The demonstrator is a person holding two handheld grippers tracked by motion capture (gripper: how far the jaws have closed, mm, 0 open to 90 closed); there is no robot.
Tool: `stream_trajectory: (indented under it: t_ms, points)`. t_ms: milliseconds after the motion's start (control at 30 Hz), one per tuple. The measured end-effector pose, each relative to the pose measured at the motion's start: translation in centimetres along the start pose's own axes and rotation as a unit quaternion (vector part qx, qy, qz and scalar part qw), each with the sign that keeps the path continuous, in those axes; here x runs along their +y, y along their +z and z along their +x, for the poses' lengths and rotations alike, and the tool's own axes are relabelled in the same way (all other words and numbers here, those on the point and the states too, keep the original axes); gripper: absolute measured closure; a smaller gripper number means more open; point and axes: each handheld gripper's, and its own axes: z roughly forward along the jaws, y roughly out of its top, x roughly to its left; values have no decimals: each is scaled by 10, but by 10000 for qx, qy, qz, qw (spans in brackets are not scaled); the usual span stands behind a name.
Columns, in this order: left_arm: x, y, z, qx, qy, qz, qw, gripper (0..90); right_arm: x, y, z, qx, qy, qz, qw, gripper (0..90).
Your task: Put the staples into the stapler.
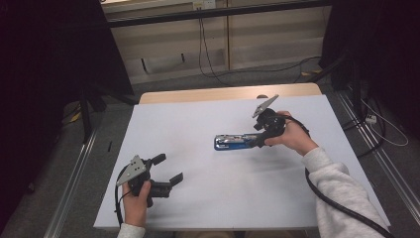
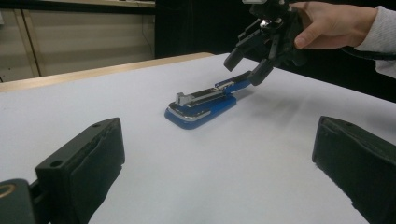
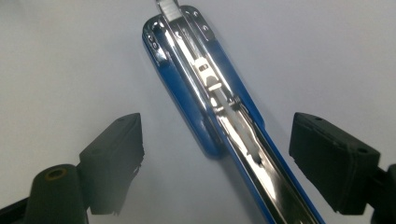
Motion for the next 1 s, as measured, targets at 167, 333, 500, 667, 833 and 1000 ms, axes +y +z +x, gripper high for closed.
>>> stream_trajectory:
  t_ms: [167, 333, 500, 667, 833, 1000]
  points:
    - [0, 2, 2, 20, -66, -21, 10000, 24, -16, -10, 2, -87, 71, -95, 9999, 162]
    - [1, 6, 2, 127, -94, 92, 9998, 24, -28, -19, 2, -118, 214, -180, 9995, 155]
    - [3, 15, -2, 45, -65, 177, 9998, 24, -35, -30, 0, -224, 289, -378, 9986, 155]
    - [5, 23, -3, 16, 14, 331, 9994, 23, -41, -37, -2, -325, 356, -430, 9979, 155]
    - [6, 33, -4, -37, -60, 457, 9989, 23, -51, -41, -3, -471, 503, -473, 9965, 155]
    - [8, 43, -5, -2, -76, 552, 9984, 23, -59, -45, -3, -554, 542, -517, 9956, 152]
